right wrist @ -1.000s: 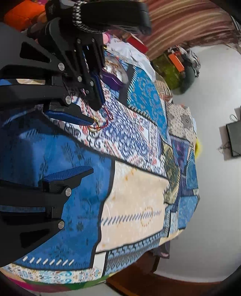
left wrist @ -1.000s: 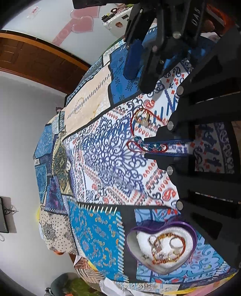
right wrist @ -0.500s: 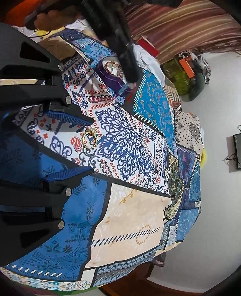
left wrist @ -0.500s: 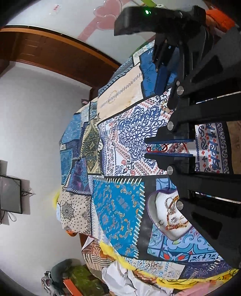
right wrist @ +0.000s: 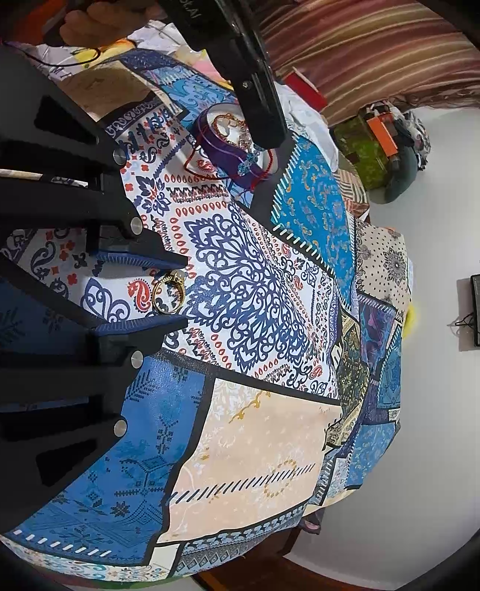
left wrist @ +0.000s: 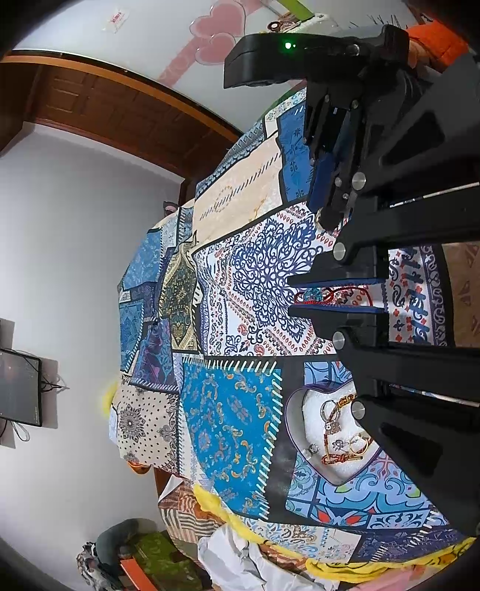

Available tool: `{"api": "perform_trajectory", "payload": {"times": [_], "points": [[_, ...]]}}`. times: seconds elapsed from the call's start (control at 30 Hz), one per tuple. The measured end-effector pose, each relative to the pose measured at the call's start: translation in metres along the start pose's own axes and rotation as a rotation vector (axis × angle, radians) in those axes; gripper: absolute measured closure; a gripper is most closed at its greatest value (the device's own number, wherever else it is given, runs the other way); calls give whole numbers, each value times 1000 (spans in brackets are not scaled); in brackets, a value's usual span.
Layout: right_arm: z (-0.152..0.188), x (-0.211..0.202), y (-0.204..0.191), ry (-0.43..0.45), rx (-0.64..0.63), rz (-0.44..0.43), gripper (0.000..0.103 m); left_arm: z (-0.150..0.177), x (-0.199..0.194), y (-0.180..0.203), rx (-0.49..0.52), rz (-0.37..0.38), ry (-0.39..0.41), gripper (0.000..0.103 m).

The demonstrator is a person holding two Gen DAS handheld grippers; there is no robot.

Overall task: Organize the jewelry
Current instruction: 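Grasp the red cord bracelet with the left tool while the right tool grasps a gold ring, then carry the red bracelet and gold ring toward the heart box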

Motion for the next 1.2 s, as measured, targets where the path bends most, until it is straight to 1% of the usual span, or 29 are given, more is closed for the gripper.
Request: {"api": "perform_trajectory", "payload": {"times": [0.2, 0.43, 0.7, 0.93, 1.2], "points": [[-2, -11, -1, 19, 11, 6, 85, -6, -17, -1, 2, -7, 35, 96], [-15, -36, -8, 85, 1, 24, 85, -14, -41, -6, -1, -17, 89, 96], [-34, -57, -26, 158, -11, 23, 85, -21, -60, -23, -16, -30, 140, 96], [-54, -62, -53, 204, -44, -2, 85, -23, -71, -46, -36, -56, 172, 96], [-66, -46, -90, 200, -97, -58, 85, -19, -73, -82, -84, -96, 179, 96]]}}
Point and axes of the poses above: each gripper's, at about its wrist camera, not at the fingertips, and x roughly the way its jaws point, y to its right, z to its underside, the point moved 5 cm from there along x, roughly the way its jaws point, and after that the axes turned 1 degree about -y, right-handed, at the moved point
